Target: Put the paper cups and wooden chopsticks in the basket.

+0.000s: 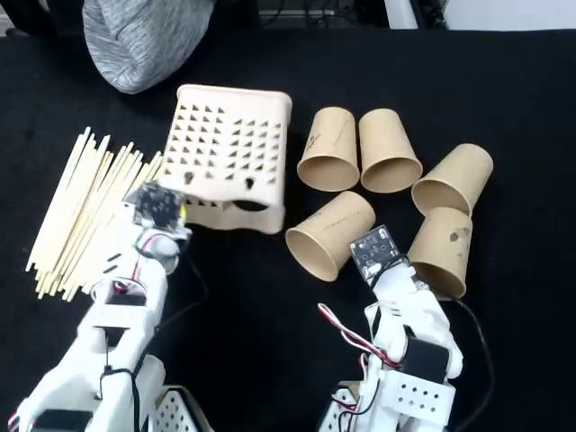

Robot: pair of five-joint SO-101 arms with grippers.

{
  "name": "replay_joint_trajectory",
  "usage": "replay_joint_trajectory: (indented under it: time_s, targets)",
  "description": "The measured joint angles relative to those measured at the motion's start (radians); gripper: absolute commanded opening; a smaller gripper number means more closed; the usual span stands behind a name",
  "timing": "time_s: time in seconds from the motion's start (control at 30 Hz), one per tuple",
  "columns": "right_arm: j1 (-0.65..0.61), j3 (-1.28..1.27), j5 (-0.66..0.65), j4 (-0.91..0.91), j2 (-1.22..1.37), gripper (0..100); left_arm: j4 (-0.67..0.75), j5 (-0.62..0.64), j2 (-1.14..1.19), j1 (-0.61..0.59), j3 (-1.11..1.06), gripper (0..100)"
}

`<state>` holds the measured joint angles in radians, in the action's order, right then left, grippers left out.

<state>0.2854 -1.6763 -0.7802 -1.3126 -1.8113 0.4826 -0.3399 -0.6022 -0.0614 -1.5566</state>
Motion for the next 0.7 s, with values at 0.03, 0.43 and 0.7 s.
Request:
replay_joint_trajectory:
  time_s: [0.03,0.43,0.7]
  targets:
    - [0.0,0.0,0.0,0.0,0.0,1.1,0.066,0.003,0.003,0.018,-0.026,3]
    - [0.0,0.0,0.0,0.0,0.0,1.1,0.129,0.121,-0.184,0.051,-0.091,3]
    - [0.0,0.0,0.0,0.0,0.0,1.1,-0.767,0.229,-0.601,0.075,0.287,3]
